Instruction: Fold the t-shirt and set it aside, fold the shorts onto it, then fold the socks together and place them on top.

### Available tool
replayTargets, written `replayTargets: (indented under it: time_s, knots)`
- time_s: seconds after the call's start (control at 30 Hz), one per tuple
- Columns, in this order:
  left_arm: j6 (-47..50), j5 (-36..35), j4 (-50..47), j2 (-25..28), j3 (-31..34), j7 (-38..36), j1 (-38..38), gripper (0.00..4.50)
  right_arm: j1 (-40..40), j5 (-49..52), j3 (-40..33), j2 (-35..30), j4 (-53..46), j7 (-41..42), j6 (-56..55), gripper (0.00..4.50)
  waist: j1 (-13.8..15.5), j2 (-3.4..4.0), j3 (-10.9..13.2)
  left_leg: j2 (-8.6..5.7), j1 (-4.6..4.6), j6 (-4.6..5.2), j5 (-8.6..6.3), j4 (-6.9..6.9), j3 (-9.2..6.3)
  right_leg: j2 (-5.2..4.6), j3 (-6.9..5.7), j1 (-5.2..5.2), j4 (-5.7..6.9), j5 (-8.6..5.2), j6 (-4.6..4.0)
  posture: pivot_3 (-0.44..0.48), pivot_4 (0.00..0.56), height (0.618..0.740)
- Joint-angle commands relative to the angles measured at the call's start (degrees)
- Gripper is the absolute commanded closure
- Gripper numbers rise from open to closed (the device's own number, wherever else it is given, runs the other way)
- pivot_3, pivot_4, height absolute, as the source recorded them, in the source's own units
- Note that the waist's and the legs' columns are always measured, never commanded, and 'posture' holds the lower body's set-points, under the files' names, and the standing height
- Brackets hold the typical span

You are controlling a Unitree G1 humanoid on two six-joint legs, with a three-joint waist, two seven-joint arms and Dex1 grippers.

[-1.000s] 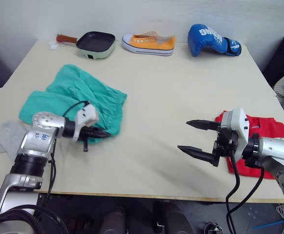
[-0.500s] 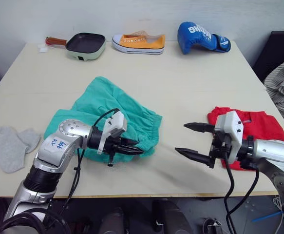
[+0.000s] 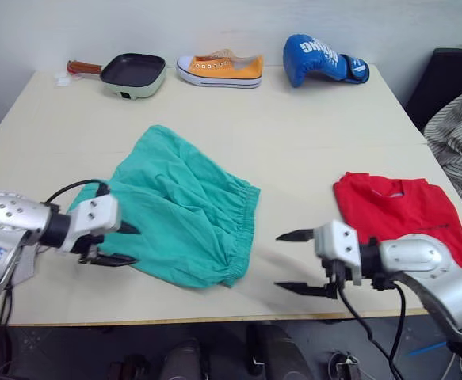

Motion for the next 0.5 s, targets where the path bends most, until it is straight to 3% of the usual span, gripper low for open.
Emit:
replayTargets:
  time_s: [0.03,0.17,0.4,0.47,0.5]
  knots:
    - [-10.4,4.6,5.9,1.8,1.6,1.3,-0.1,1.33,-3.4,-4.8,5.3,3.1,3.2,3.3,-7.6,0.00,0.2,-0.01,0.0,0.00,0.00,0.02,-0.01,0.02,-0.03,-0.01,-0.04,0.06,-0.04,0.00,0.00,0.000,0.150,0.740]
    - [-19.0,9.0,12.5,2.3,0.4,2.9,-0.9,1.33,-7.8,-10.0,10.8,8.1,8.5,4.4,-13.2,0.00,0.0,-0.03,0.0,-0.02,0.03,0.13,-0.07,0.02,-0.06,-0.08,-0.16,0.21,-0.14,0.01,0.01,0.000,0.150,0.740]
    - [-24.9,13.0,19.3,2.6,-1.2,4.0,-2.6,1.33,-12.5,-14.2,15.3,16.1,15.9,3.3,-14.8,0.00,-0.1,-0.04,0.0,0.01,0.02,0.13,-0.08,0.02,-0.06,-0.12,-0.26,0.21,-0.14,0.01,0.01,0.000,0.150,0.740]
    - [-26.2,13.7,20.7,2.6,-1.8,3.6,-2.9,1.27,-13.0,-15.3,15.6,17.6,17.8,2.7,-15.6,0.39,-0.2,-0.05,0.0,0.01,0.03,0.13,-0.08,0.03,-0.05,-0.12,-0.27,0.21,-0.13,0.01,0.01,0.000,0.150,0.740]
    - [-26.4,14.1,22.1,1.8,-2.3,4.0,-4.0,1.47,-13.3,-16.3,15.9,18.1,19.2,2.5,-17.0,0.63,-0.2,-0.05,0.0,0.01,0.03,0.13,-0.08,0.03,-0.04,-0.13,-0.27,0.21,-0.11,0.01,0.01,0.000,0.150,0.740]
